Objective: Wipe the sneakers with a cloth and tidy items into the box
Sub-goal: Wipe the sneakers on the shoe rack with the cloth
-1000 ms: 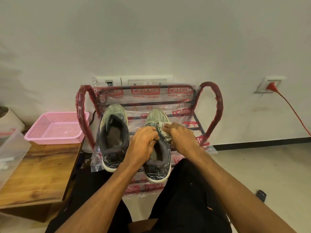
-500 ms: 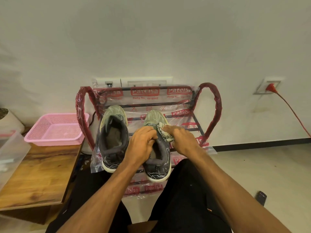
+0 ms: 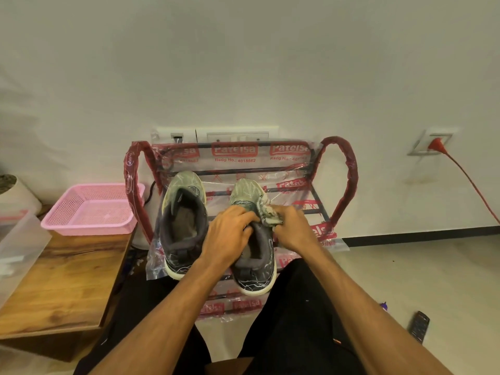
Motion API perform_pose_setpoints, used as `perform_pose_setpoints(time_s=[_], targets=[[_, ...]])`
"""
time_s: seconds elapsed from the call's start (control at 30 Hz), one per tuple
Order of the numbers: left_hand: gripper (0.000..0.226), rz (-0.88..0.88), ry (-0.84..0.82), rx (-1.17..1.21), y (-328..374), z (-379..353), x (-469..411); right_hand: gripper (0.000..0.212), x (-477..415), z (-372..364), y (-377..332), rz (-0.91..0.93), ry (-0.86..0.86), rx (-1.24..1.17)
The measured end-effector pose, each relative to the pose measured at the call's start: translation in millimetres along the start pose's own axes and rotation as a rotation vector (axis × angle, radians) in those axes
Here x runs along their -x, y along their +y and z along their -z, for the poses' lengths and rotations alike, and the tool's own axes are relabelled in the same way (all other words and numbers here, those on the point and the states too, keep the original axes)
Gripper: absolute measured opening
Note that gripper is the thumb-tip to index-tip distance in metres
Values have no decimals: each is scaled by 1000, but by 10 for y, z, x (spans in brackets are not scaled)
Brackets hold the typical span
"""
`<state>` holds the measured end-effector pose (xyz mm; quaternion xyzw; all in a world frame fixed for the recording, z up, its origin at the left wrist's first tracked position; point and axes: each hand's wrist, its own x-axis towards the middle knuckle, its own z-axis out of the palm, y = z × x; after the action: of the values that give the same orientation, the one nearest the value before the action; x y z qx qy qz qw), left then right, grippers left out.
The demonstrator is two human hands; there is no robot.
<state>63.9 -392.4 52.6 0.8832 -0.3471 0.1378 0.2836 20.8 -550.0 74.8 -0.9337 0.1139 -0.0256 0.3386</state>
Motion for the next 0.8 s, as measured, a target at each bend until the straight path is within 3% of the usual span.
perform_pose_setpoints(time_s=[0.17,0.33,0.63,0.8], targets=[[23,9,58,111,0,-42,-6,22,111,52,23,14,-50,210],[27,39,92,247,-37,-33,-3,51,50,3,-7,144,14,468],[34,107,149,315,-77,-65,12,50,117,0,-13,191,16,458],[42,68,116,280,4,-93,-20,33,-21,25,-62,162,26,520]])
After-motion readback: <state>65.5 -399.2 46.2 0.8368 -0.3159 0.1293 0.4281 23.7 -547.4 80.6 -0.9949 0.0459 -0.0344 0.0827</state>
